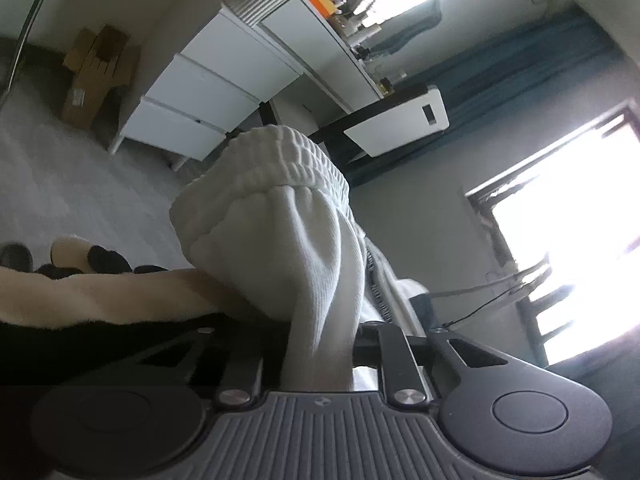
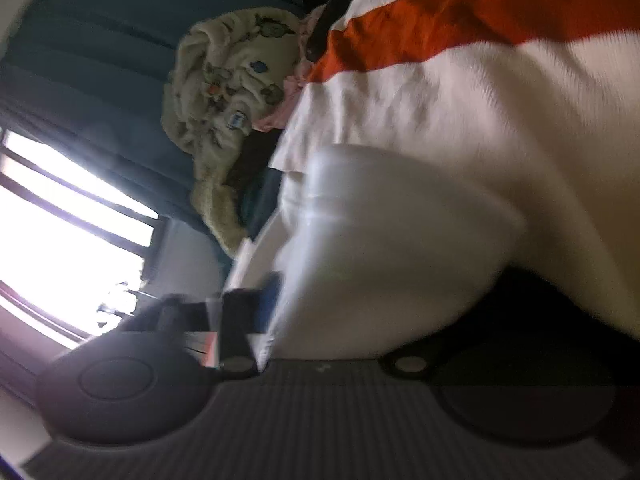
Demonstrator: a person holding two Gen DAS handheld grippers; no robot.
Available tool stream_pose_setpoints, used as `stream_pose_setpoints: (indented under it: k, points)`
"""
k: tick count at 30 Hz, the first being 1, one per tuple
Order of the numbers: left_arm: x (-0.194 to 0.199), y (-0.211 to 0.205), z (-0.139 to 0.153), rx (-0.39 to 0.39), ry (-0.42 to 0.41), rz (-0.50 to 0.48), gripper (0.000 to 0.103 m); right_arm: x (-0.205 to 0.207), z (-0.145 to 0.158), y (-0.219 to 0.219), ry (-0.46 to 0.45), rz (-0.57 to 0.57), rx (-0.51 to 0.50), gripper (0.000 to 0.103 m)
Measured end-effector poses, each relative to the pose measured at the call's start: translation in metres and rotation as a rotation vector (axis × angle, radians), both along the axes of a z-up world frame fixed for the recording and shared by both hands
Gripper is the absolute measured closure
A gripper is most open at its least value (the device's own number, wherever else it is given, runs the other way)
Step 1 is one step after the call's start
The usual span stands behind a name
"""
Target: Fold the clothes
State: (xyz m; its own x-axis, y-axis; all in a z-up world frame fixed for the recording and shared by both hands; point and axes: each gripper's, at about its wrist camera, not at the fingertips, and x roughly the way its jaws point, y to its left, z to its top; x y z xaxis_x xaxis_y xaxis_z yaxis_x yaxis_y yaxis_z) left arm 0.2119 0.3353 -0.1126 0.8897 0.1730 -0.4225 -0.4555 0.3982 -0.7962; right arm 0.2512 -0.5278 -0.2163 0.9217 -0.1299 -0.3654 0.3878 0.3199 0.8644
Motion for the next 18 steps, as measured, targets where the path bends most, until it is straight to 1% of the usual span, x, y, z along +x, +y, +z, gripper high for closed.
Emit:
stream_pose_setpoints:
  k: [1,2,3,8,11,13,15,18]
  points:
    - [0.0,0.001,0.001,-0.003,-0.008,0.005,0.087,0.0,0.001,-0.003,0.013,0.009,0.001,0.086]
    - [-0.001,0.002,0.002,-0.006,-0.017,0.011,0.087,-0.002,0.004,-0.006,0.005,0.013,0.007,0.09]
    - [-0.003,0.003,0.003,-0.008,-0.025,0.015,0.088,-0.006,0.009,-0.007,-0.01,0.014,0.008,0.091]
    - [-0.041,0.002,0.022,-0.015,-0.056,-0.01,0.088,-0.039,0.043,-0.005,-0.079,0.007,-0.008,0.092]
    - [-0.07,-0.003,0.032,-0.007,-0.047,-0.03,0.088,-0.064,0.052,-0.012,-0.08,-0.018,0.014,0.092]
    - [-0.091,-0.007,0.039,-0.009,-0.029,-0.05,0.088,-0.084,0.055,-0.02,-0.067,-0.039,0.039,0.092]
    - [-0.105,-0.009,0.043,-0.011,0.008,-0.081,0.088,-0.106,0.056,-0.03,-0.05,-0.065,0.061,0.093]
    - [-0.117,-0.014,0.04,-0.005,0.11,-0.149,0.088,-0.137,0.053,-0.047,-0.013,-0.103,0.086,0.093]
